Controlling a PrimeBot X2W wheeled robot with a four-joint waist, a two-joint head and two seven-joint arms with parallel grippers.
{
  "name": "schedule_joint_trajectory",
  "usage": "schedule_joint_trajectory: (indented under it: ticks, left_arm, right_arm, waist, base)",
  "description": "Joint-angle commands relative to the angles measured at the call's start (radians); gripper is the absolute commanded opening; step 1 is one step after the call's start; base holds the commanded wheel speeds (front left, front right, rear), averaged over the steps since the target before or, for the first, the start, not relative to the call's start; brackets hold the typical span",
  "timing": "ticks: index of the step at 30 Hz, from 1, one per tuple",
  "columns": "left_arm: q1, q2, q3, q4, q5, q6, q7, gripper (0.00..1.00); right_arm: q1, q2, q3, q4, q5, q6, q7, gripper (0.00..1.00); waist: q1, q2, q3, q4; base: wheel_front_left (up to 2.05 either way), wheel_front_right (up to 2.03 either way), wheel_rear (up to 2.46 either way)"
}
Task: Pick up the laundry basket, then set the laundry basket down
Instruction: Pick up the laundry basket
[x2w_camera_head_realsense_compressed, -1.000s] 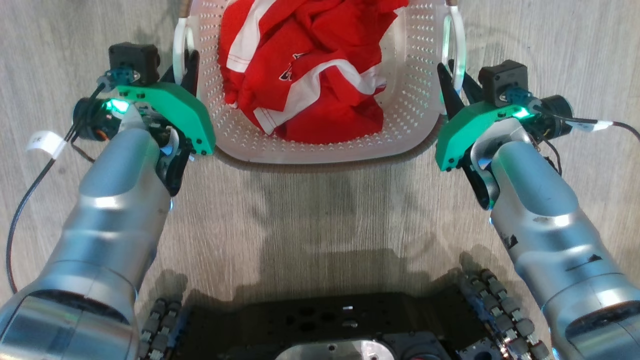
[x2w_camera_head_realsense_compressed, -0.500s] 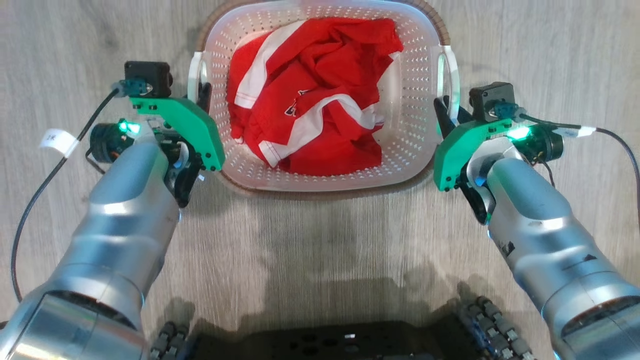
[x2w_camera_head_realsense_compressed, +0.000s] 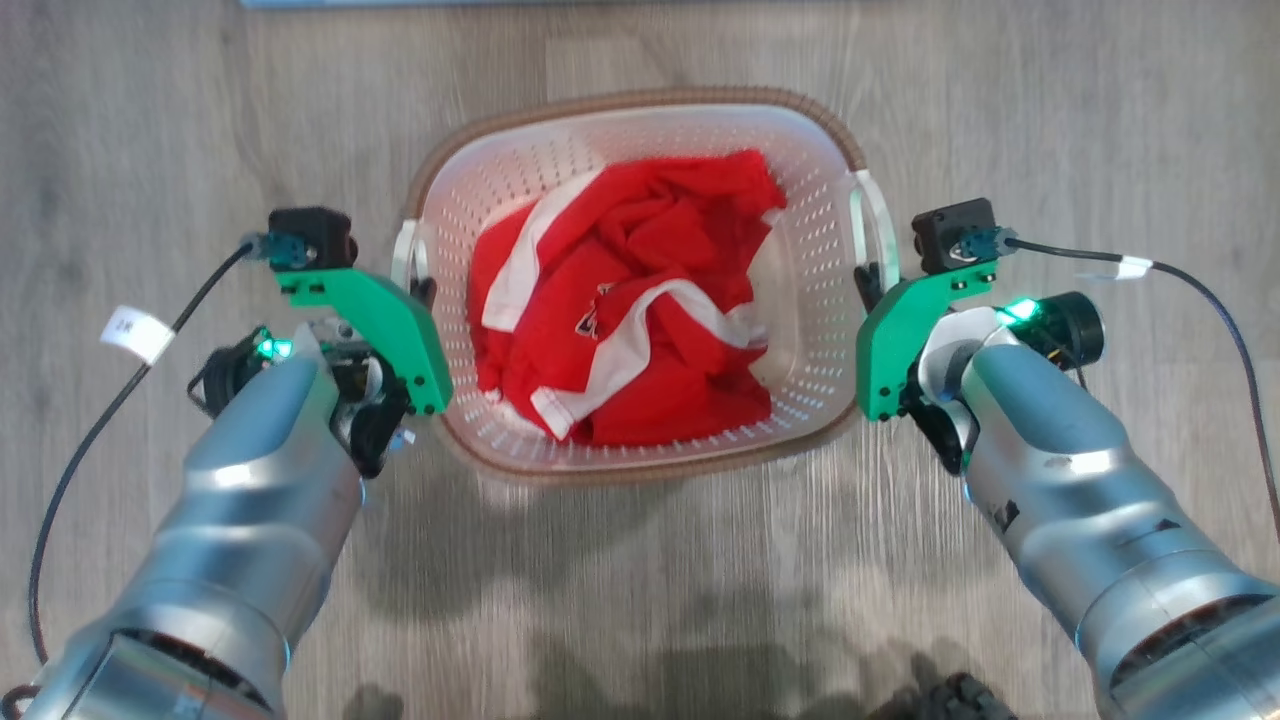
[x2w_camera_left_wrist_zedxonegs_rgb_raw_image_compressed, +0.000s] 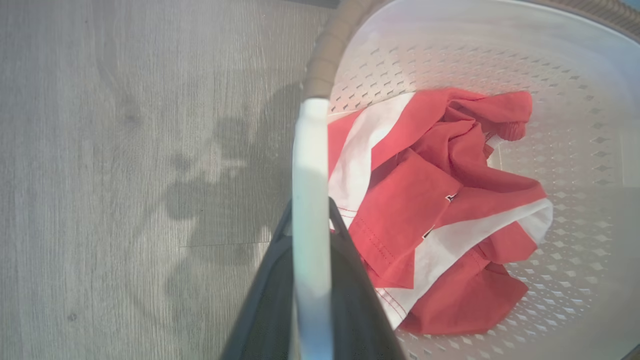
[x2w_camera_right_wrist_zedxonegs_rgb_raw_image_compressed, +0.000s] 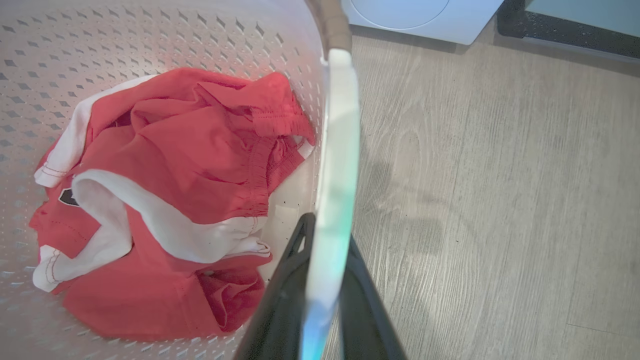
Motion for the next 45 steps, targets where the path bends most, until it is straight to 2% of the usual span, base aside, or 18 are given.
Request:
schedule_joint_trajectory:
  ticks: [1, 10, 26, 33, 45]
  left_arm:
    - [0.0, 0.047, 0.012, -0.006, -0.015, -0.001, 0.006, 0.0]
    - [0.051, 0.065, -0.019, 0.004, -0.089, -0.001, 0.057, 0.0]
    - [0.145, 0.06, -0.071, 0.017, -0.191, -0.001, 0.186, 0.0]
    - [0.187, 0.057, -0.09, 0.011, -0.23, -0.001, 0.248, 0.0]
    - [0.228, 0.049, -0.119, 0.007, -0.267, -0.001, 0.28, 0.0]
  right_arm:
    - [0.035, 0.001, 0.02, -0.004, 0.008, -0.002, 0.005, 0.0]
    - [0.063, 0.001, 0.078, 0.009, 0.089, -0.002, 0.093, 0.0]
    - [0.155, 0.001, 0.146, 0.046, 0.254, -0.002, 0.239, 0.0]
    - [0.177, 0.001, 0.173, 0.059, 0.298, -0.002, 0.278, 0.0]
    - [0.196, 0.001, 0.204, 0.076, 0.35, -0.002, 0.299, 0.0]
  waist:
    - [0.0, 0.0, -0.051, -0.001]
    - [0.0, 0.0, -0.193, -0.008]
    - [0.0, 0.0, -0.421, -0.023]
    - [0.0, 0.0, -0.49, -0.029]
    - [0.0, 0.0, -0.549, -0.028]
  base:
    - [0.0, 0.0, 0.0]
    - [0.0, 0.0, 0.0]
    - [0.0, 0.0, 0.0]
    - [0.0, 0.0, 0.0]
    - [0.0, 0.0, 0.0]
